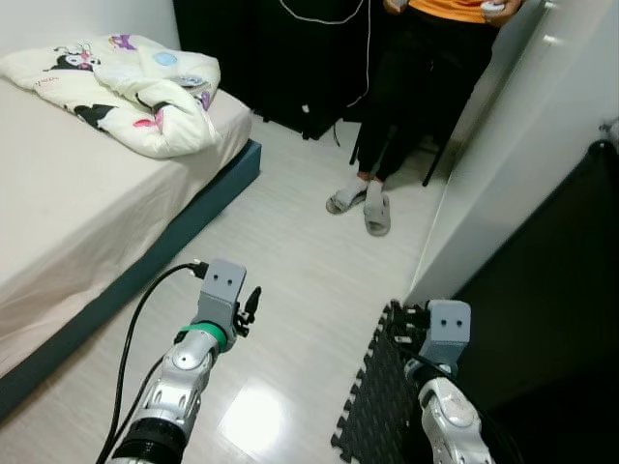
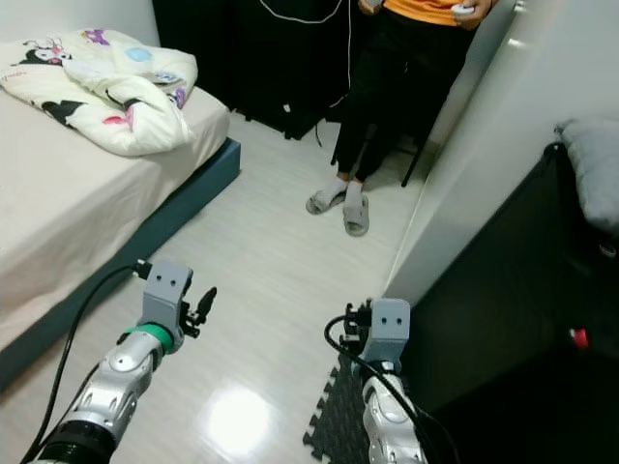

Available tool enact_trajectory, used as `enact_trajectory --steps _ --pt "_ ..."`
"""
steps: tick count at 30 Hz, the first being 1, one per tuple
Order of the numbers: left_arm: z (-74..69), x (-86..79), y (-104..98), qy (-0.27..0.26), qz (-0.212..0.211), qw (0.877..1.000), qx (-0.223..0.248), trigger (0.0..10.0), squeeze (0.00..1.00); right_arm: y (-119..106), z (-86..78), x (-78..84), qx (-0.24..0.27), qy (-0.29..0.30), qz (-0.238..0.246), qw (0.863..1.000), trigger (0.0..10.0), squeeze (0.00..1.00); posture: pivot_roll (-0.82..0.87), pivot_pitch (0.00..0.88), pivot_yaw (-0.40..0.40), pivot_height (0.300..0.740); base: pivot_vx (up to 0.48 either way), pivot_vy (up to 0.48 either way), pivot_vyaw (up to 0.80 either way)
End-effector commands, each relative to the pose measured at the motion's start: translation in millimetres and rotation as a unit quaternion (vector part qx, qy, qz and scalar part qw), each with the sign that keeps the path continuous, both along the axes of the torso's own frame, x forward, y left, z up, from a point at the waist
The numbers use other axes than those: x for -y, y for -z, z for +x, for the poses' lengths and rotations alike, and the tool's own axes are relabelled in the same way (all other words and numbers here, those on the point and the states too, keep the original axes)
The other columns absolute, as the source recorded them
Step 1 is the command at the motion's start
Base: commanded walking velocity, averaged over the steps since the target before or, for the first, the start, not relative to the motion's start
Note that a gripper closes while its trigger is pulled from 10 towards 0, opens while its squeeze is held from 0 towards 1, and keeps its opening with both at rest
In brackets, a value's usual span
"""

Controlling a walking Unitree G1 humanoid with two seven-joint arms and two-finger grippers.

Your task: Clean up the room

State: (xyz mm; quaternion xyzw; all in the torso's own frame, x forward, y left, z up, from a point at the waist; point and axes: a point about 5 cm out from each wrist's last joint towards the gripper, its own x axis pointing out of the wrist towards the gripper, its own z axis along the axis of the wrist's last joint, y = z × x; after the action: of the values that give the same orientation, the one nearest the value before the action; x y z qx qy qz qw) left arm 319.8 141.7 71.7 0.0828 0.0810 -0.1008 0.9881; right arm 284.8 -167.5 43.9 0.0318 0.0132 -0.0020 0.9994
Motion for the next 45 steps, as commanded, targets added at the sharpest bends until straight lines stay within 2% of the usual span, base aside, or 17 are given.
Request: enact_trajectory --steps 1,19,30,45 --pt "-3.6 -2.4 6.7 -0.003 0.003 1.000 -0.012 10.0 0.00 4.7 -3.6 -0.1 -0.009 0.001 0.004 1.000 10.0 0.00 0.04 0.082 0.005 0.740 0.450 0.000 0.00" --pt "-3.8 -0.3 7.5 0.000 0.002 1.000 -0.011 10.0 0.00 5.8 -3.7 2.1 -0.014 0.000 0.000 1.000 10.0 0.00 0.03 0.076 0.002 0.740 0.448 0.000 -0.19" --pt "-3.3 0.5 7.6 0.001 0.001 1.000 -0.011 10.0 0.00 5.9 -3.3 2.8 -0.015 0.001 -0.002 1.000 10.0 0.00 0.03 0.076 0.002 0.740 0.446 0.000 -0.76" --pt "-2.9 1.7 7.2 0.001 0.000 1.000 -0.010 10.0 0.00 5.7 -3.5 4.5 -0.014 0.004 -0.008 1.000 10.0 0.00 0.03 0.082 0.000 0.740 0.446 0.000 0.00"
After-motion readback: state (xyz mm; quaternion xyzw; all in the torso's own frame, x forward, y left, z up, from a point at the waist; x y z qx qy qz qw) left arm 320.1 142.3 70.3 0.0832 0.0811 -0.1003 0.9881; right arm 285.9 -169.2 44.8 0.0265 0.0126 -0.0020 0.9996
